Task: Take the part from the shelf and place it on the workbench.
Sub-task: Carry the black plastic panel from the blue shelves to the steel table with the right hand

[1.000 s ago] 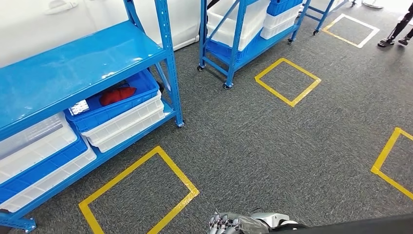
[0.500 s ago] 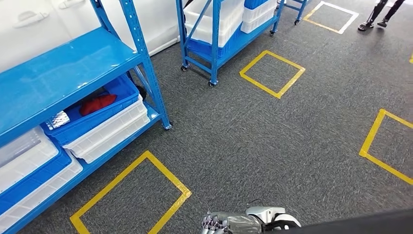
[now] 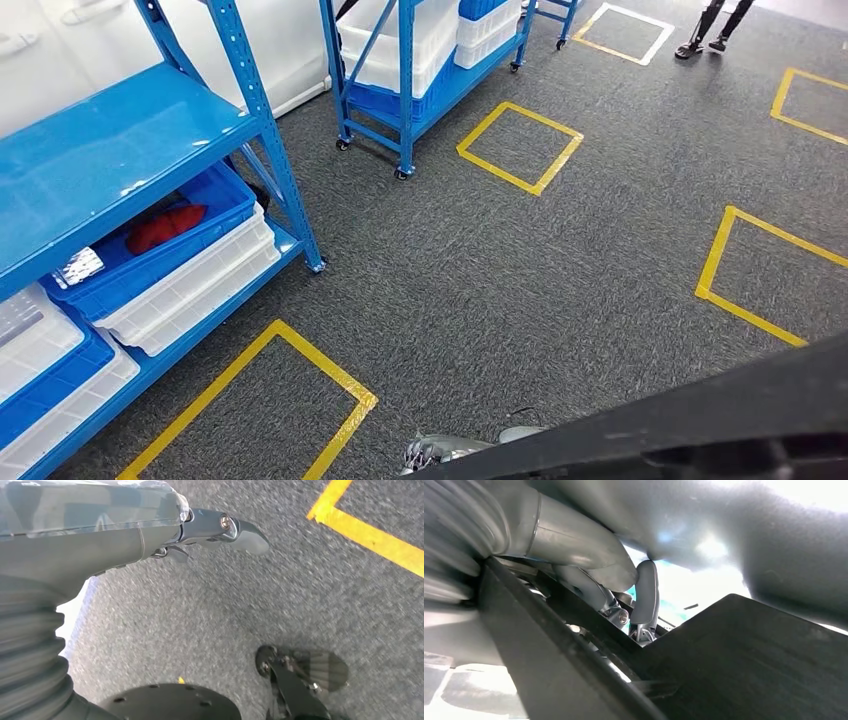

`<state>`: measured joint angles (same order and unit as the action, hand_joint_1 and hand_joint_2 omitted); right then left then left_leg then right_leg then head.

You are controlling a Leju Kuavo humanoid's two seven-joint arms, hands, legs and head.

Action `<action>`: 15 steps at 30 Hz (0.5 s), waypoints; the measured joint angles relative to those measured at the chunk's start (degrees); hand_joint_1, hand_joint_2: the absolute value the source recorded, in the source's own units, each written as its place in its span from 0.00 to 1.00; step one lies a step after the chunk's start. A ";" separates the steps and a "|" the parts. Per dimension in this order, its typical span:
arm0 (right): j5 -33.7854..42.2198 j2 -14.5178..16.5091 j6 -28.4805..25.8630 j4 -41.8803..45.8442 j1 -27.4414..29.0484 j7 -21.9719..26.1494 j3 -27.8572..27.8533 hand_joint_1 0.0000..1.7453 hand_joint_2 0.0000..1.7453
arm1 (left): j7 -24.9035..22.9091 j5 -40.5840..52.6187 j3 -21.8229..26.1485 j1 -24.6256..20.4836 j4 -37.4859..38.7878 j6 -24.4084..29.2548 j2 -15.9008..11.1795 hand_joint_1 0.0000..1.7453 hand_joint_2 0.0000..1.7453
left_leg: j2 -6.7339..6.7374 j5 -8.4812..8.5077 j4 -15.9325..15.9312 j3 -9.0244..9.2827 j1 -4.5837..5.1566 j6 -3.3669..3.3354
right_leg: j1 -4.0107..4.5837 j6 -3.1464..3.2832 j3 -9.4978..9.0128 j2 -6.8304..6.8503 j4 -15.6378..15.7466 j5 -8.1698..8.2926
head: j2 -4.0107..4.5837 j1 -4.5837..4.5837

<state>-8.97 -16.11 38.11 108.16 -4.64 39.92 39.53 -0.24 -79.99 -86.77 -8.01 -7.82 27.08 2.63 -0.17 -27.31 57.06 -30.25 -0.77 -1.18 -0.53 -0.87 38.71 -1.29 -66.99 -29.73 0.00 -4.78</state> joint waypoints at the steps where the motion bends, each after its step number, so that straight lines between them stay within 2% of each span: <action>1: -0.04 0.00 -0.04 0.01 0.07 -0.01 0.01 1.00 1.00 | -0.07 -0.04 0.01 0.11 0.00 0.04 -0.01 0.00 1.00 | 0.53 -0.05 0.02 -0.01 0.08 -0.12 | -0.14 -0.18 1.98 0.43 -3.86 -1.62 | 0.00 -0.01; 2: -0.05 0.01 -0.04 0.02 0.15 -0.02 0.01 1.00 1.00 | -0.09 -0.09 0.01 0.20 0.00 0.06 -0.01 0.00 1.00 | 1.04 -0.10 0.03 0.00 0.14 -0.12 | -0.27 -0.34 3.47 0.61 -6.74 -2.45 | 0.00 -0.01; 3: -0.05 0.01 -0.04 0.04 0.20 -0.03 0.01 1.00 1.00 | -0.09 -0.13 0.02 0.24 0.00 0.07 -0.01 0.00 1.00 | 1.51 -0.17 0.05 0.04 0.16 -0.09 | -0.36 -0.44 4.00 0.71 -7.67 -2.20 | 0.00 -0.01; 4: -0.05 0.02 -0.06 0.08 0.26 -0.04 0.01 1.00 1.00 | -0.09 -0.15 0.01 0.23 0.00 0.08 -0.01 0.00 1.00 | 1.94 -0.28 0.06 0.15 0.16 -0.01 | -0.44 -0.48 3.28 0.90 -6.25 -0.89 | 0.00 -0.01; 6: -0.05 0.02 -0.09 0.17 0.32 -0.07 0.01 1.00 1.00 | -0.11 -0.16 0.00 0.17 0.00 0.13 -0.02 0.00 1.00 | 2.65 -0.60 0.07 0.56 0.21 0.31 | -0.43 -0.29 -0.70 2.21 1.32 2.70 | 0.00 -0.01; 7: -0.05 0.03 -0.10 0.22 0.36 -0.07 0.01 1.00 1.00 | -0.14 -0.15 -0.01 0.14 0.00 0.15 -0.02 0.00 1.00 | 2.91 -0.82 0.14 0.75 0.35 0.59 | -0.25 0.01 -2.56 2.92 4.88 3.91 | 0.00 -0.01; 8: -0.03 0.04 -0.10 0.26 0.42 -0.08 0.01 1.00 1.00 | -0.16 -0.12 -0.01 0.11 0.00 0.14 -0.02 0.00 1.00 | 3.16 -1.01 0.19 0.88 0.47 0.88 | -0.04 0.36 -3.69 3.41 7.11 4.42 | 0.00 -0.01; 9: 0.03 0.09 -0.10 0.29 0.53 -0.10 0.00 1.00 1.00 | -0.19 -0.05 -0.01 0.09 0.00 0.06 -0.02 0.00 1.00 | 3.44 -1.16 0.21 0.96 0.60 1.18 | 0.21 0.72 -4.07 3.55 8.01 4.38 | 0.00 -0.01; 11: 0.23 0.25 -0.08 0.32 0.81 -0.14 -0.02 1.00 1.00 | -0.11 0.12 -0.01 0.02 0.00 -0.18 -0.02 0.00 1.00 | 3.97 -1.43 0.18 1.07 0.62 1.79 | 0.32 1.40 -3.98 2.68 8.18 4.44 | 0.00 -0.01; 13: 0.45 0.52 -0.02 0.33 1.05 -0.19 -0.05 1.00 1.00 | 0.13 0.17 -0.01 -0.04 0.00 -0.31 -0.04 0.00 1.00 | 3.20 -2.85 1.85 0.56 0.44 2.35 | 0.08 2.09 -4.19 1.94 8.62 4.62 | 0.00 -0.01; 15: 0.63 0.86 0.05 0.32 1.33 -0.24 -0.07 1.00 1.00 | 0.38 0.08 -0.01 -0.06 0.00 -0.30 -0.05 0.00 1.00 | 1.66 -6.23 7.84 -2.04 0.30 2.70 | -0.03 2.57 -4.37 1.29 8.87 4.69 | 0.00 -0.02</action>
<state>-8.34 -15.25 38.17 108.49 -3.32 39.68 39.46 0.14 -79.90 -86.77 -8.06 -7.82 26.79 2.58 1.49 -33.54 64.91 -32.29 -0.48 1.52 -0.56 1.70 34.34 0.01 -58.12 -25.04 0.00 -4.80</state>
